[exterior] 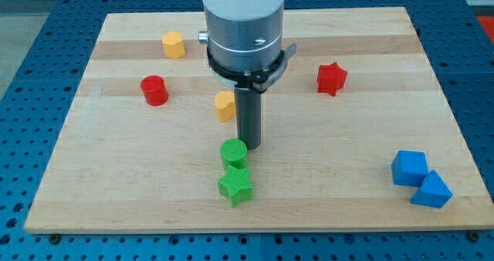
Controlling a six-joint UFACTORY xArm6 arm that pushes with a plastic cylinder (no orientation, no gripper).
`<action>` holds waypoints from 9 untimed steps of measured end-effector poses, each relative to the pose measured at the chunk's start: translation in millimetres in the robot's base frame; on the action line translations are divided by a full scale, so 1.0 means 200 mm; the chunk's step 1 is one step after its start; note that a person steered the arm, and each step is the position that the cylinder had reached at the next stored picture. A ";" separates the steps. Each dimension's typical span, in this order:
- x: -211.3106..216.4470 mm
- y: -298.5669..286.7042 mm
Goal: Move the yellow heart parallel to the left of the red star
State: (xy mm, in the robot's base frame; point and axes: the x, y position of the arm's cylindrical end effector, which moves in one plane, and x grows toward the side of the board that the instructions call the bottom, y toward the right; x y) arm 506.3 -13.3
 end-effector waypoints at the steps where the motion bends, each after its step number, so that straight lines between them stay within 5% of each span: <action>1: 0.05 0.00; 5: 0.08 -0.14; 9: -0.27 -0.24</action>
State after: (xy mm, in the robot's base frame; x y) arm 451.4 -60.9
